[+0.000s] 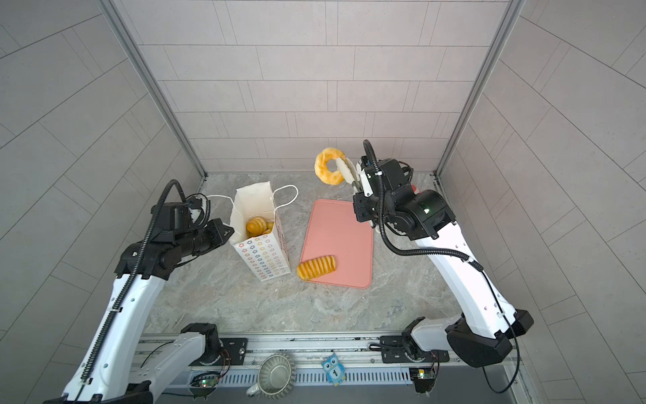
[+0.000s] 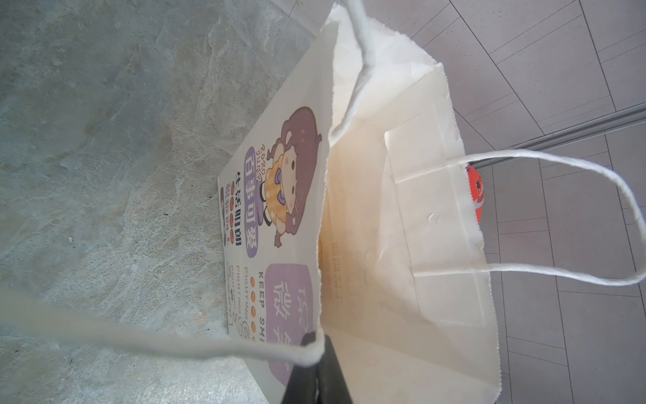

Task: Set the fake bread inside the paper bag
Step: 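Lift the ring bread off the pink tray with the tong, then carry the ring bread in the tong over the bag opening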

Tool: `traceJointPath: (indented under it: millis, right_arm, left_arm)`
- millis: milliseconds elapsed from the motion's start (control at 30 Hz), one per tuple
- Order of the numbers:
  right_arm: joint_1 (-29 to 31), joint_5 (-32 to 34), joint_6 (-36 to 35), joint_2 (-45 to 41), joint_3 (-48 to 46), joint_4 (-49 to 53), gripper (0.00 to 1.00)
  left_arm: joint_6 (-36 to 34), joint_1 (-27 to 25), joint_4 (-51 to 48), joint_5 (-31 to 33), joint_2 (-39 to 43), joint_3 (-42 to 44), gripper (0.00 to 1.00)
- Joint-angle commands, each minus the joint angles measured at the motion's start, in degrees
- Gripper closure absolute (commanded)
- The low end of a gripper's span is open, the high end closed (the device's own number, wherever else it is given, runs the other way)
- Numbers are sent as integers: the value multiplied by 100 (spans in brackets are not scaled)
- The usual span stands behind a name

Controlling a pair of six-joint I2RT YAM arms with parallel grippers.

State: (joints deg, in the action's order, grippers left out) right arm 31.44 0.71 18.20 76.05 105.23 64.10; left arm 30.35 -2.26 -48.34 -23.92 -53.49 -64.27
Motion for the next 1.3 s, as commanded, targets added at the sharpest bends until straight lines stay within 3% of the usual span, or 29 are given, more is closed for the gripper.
traceJointPath:
  millis: [0,300,733,1267]
  right_arm:
    - [8,-333,119,-95,278,-247,71]
    - [553,-485,299,187,657,-463,71]
    - [1626,43,128,911,1445,-226,71]
    - [2332,654,-165,2092,2441,421,71]
  left_arm:
    - [59,29,33,4,111,-183,95]
    - [68,29,42,15,96,-226,95]
    - [68,24,24,123,78,-327,95]
    - [76,26,51,78,70,-184,95]
